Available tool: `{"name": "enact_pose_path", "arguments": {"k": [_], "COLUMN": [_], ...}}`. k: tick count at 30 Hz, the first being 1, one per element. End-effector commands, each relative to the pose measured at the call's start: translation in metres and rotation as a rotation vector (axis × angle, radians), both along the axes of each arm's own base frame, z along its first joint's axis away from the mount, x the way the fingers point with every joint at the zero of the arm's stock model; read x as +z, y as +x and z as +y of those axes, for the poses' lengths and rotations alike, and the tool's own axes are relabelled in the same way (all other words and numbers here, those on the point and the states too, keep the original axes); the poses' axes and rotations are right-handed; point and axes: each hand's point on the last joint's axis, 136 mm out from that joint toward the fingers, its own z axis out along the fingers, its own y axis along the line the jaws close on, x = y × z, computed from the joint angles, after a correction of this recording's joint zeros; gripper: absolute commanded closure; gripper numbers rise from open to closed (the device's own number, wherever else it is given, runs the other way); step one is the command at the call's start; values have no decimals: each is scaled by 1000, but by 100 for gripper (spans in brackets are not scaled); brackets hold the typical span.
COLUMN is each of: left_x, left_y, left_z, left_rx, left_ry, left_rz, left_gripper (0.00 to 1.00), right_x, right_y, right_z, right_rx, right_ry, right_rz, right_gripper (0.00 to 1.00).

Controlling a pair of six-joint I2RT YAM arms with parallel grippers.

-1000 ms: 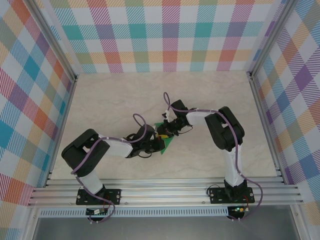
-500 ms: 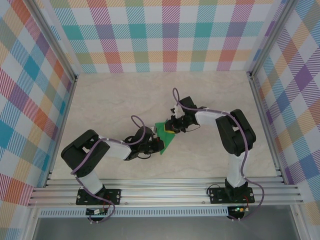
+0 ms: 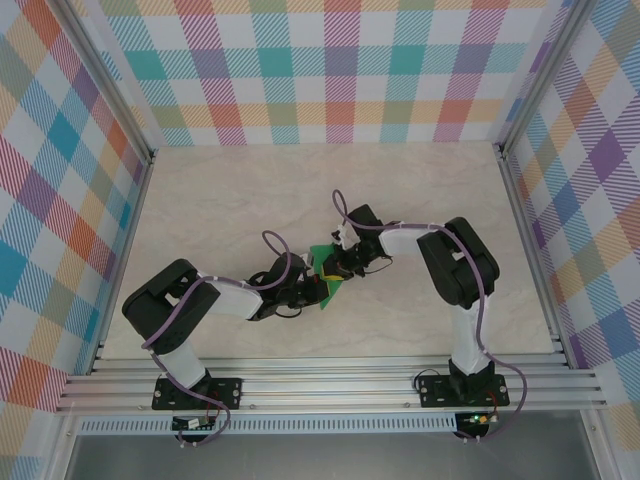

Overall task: Fold a paper plane with a square sheet of paper (pick it up from the middle)
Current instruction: Fourth fold the wing at the center of the table.

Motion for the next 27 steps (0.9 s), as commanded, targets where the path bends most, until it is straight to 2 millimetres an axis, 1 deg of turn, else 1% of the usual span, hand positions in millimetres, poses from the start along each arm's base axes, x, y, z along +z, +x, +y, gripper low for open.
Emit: {"name": "enact_pose_path", "arguments": {"k": [1, 8, 15, 19, 27], "left_x": [-63, -74, -79, -80, -81], "left_y": [-42, -52, -59, -60, -62], "left_z": [40, 47, 51, 53, 54], "left_rx": [-2, -6, -10, -6, -9], "left_ry": [205, 230, 240, 241, 244], "left_rz": [199, 229, 243, 247, 248], "left_gripper": [100, 100, 100, 100, 100], "right_x": [-12, -15, -13, -11, -16], "right_y": [16, 43, 66, 78, 101], "right_z": [-3, -10, -18, -20, -27], "right_rx": [-9, -61, -101, -114, -172], "right_ry": [-78, -126, -131, -136, -166], "right_rz": [-43, -84, -106, -123, -132], "right_gripper": [90, 90, 90, 89, 89]}}
